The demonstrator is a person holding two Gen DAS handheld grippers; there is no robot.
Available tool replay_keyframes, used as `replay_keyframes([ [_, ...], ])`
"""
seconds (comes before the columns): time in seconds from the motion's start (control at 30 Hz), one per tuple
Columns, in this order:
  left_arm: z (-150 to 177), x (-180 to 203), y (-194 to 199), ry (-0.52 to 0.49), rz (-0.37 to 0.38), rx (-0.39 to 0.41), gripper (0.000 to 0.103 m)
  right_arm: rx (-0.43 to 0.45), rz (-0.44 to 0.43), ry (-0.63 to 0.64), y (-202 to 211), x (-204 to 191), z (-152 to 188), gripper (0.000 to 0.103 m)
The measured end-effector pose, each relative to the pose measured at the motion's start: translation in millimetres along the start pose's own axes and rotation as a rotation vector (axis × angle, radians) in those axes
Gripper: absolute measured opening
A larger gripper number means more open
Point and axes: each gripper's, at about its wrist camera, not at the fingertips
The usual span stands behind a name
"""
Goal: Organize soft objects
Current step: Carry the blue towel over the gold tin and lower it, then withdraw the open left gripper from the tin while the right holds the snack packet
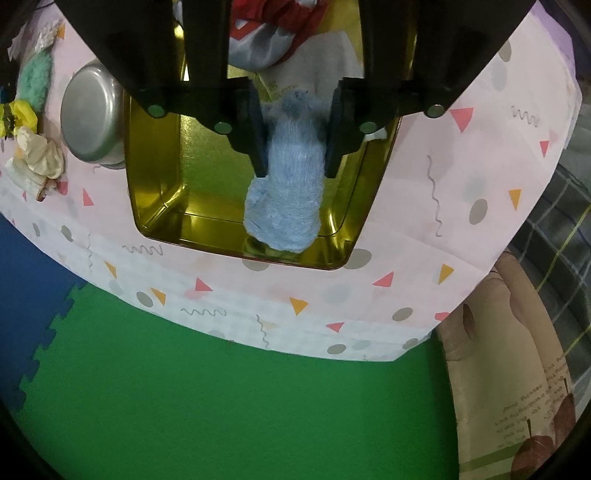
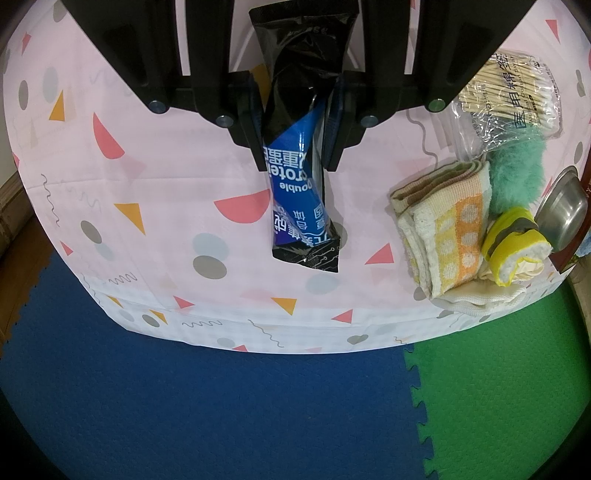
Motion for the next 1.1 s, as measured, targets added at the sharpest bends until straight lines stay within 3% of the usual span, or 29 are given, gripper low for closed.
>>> replay_keyframes([
  [0.37,27,-1,37,-0.016,0.008,0.046,0.033,-0.002,0.004,0.004,0,0,0,0.03],
  [0.67,65,6,73,-0.09,0.006,0.111,0.043,-0.005,0.032,0.027,2,-2,-1,0.03],
  [0.87,80,1,84,-0.069,-0.001,0.139,0.053,-0.006,0.04,0.034,3,-5,-1,0.03],
  [1.1,94,-10,86,-0.048,-0.013,0.155,0.058,-0.008,0.043,0.035,3,-4,-1,0.029],
])
Point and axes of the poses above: each gripper's, at about its wrist camera, not at the fingertips, and y roughly against the way its jaws point, x to its right, z to its underside, and after that the axes turned 9 degrees about y, right-handed
